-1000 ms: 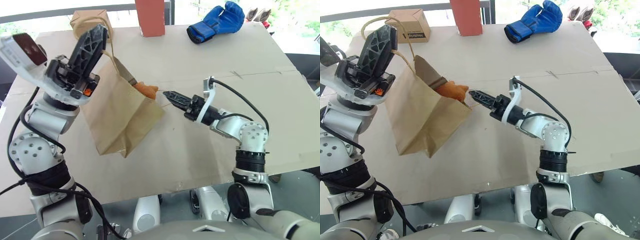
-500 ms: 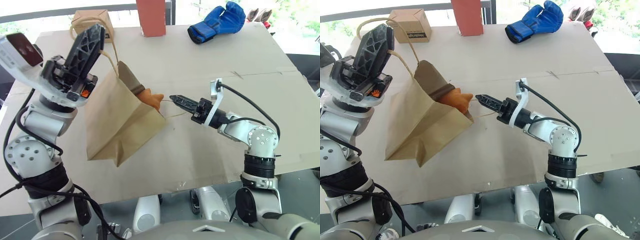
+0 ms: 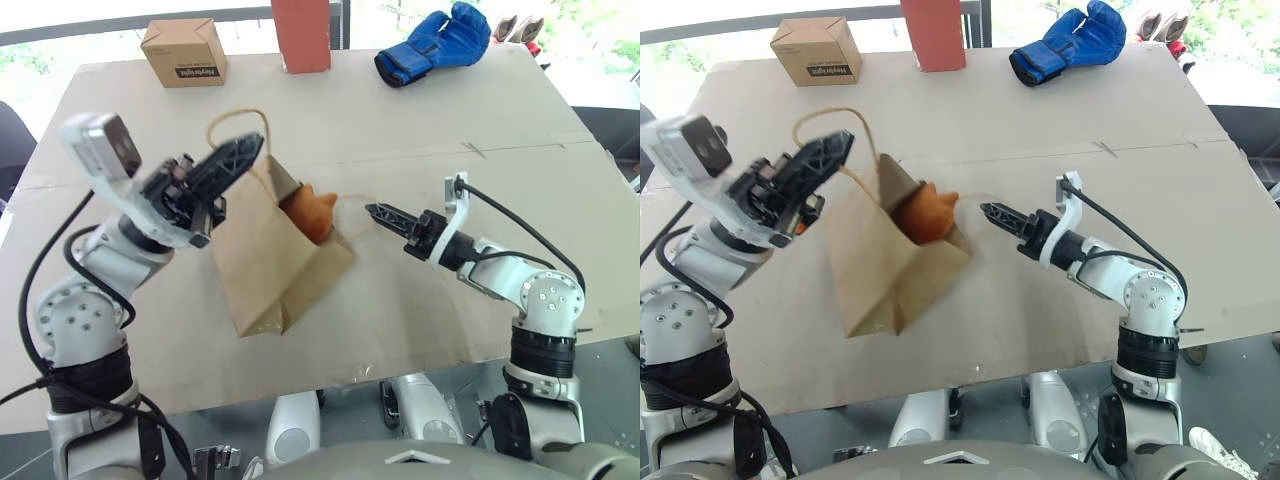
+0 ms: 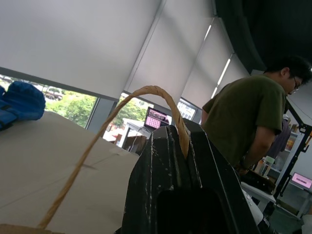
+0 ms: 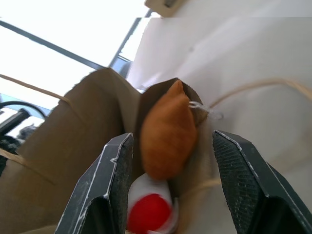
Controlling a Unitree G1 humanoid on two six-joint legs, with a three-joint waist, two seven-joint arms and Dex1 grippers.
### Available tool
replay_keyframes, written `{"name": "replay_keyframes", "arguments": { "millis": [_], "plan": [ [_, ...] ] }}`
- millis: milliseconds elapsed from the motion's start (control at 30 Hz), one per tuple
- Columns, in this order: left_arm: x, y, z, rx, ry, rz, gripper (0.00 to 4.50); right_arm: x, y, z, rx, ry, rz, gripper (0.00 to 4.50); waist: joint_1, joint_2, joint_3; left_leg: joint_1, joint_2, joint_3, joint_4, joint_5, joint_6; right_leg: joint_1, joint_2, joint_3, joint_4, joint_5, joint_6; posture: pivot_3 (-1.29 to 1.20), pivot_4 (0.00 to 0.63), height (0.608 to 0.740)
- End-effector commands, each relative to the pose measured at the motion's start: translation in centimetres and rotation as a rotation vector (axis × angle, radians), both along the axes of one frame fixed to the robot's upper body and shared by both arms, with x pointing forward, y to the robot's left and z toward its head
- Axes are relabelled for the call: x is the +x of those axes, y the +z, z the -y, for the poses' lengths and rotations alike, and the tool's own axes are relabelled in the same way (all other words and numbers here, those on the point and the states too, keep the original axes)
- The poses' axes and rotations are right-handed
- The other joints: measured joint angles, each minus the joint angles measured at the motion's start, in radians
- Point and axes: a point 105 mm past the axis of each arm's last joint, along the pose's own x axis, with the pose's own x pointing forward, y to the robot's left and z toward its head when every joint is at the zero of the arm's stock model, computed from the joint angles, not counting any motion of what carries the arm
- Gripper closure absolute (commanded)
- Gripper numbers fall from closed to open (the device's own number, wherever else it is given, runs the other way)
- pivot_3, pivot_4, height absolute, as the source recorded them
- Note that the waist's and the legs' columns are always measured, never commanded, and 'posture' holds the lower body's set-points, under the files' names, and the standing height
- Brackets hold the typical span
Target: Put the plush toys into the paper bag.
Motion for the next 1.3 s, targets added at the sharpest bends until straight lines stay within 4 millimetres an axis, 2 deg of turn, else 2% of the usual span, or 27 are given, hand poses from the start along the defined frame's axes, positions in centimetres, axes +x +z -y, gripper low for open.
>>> {"name": "replay_keyframes", "arguments": {
  "millis": [33, 300, 667, 867, 1000, 1100, 1200, 1267, 1300],
  "plan": [
    [-0.8, 1.2, -0.1, 0.020, -0.001, 0.073, 4.50, -1.0, 0.8, 0.6, 0.002, -0.006, 0.038, 2.10, 0.000, 0.000, 0.000, 0.000, 0.000, 0.000, 0.000, 0.000, 0.000, 0.000, 0.000, 0.000, 0.000, 0.000, 0.000, 0.00, 0.150, 0.740],
    [-1.3, 1.0, -0.4, 0.024, 0.019, 0.063, 4.50, -2.7, -0.8, 1.8, -0.038, -0.005, -0.015, 2.10, -0.001, 0.000, 0.000, 0.000, 0.000, 0.001, 0.001, 0.000, 0.000, 0.000, 0.000, 0.001, -0.001, 0.000, 0.001, 0.00, 0.150, 0.740],
    [-1.8, 1.7, -0.5, 0.000, 0.044, 0.057, 4.50, -2.8, -2.8, 0.0, -0.047, 0.050, -0.083, 2.10, -0.001, 0.000, 0.000, 0.000, 0.000, 0.001, 0.001, 0.000, 0.000, 0.000, 0.000, 0.001, -0.001, -0.001, 0.002, 0.00, 0.150, 0.740],
    [-2.1, 1.8, -0.5, -0.005, 0.049, 0.054, 4.50, -1.2, -3.3, -1.6, -0.031, 0.059, -0.087, 2.10, -0.002, 0.000, 0.000, 0.000, 0.000, 0.001, 0.001, 0.000, 0.000, 0.000, 0.000, 0.001, -0.001, -0.001, 0.002, 0.00, 0.150, 0.740],
    [-2.2, 1.8, -0.4, -0.007, 0.054, 0.052, 4.50, -0.1, -2.8, -2.5, 0.011, 0.047, -0.072, 2.10, -0.001, 0.000, 0.000, 0.000, 0.000, 0.001, 0.001, 0.000, 0.000, 0.000, 0.000, 0.001, -0.001, -0.001, 0.002, 0.00, 0.150, 0.740],
    [-2.4, 1.8, -0.4, -0.011, 0.061, 0.052, 4.50, 0.7, -3.0, -3.9, 0.018, 0.057, -0.068, 2.10, -0.002, 0.000, 0.000, 0.000, 0.000, 0.001, 0.001, 0.000, 0.000, 0.000, 0.000, 0.001, -0.001, -0.001, 0.002, 0.00, 0.150, 0.740],
    [-2.4, 1.9, -0.4, -0.014, 0.068, 0.054, 4.50, 0.9, -3.0, -4.8, 0.029, 0.077, -0.045, 3.20, -0.002, 0.000, 0.000, 0.000, 0.000, 0.001, 0.001, 0.000, 0.000, 0.000, 0.000, 0.001, -0.001, 0.000, 0.001, 0.00, 0.150, 0.740],
    [-2.5, 1.9, -0.5, -0.014, 0.073, 0.055, 4.50, 1.2, -2.3, -5.0, 0.060, 0.073, 0.012, 4.28, -0.001, 0.000, 0.000, 0.000, 0.000, 0.001, 0.001, 0.000, 0.000, 0.000, 0.000, 0.001, -0.001, 0.000, 0.000, 0.00, 0.150, 0.740],
    [-2.5, 1.9, -0.5, -0.016, 0.076, 0.056, 4.50, 1.2, -1.4, -5.0, 0.095, 0.070, 0.056, 4.45, -0.001, 0.000, 0.000, 0.001, 0.000, 0.001, 0.001, 0.000, 0.000, 0.001, 0.000, 0.001, -0.001, 0.000, 0.000, 0.00, 0.150, 0.740]
  ]
}}
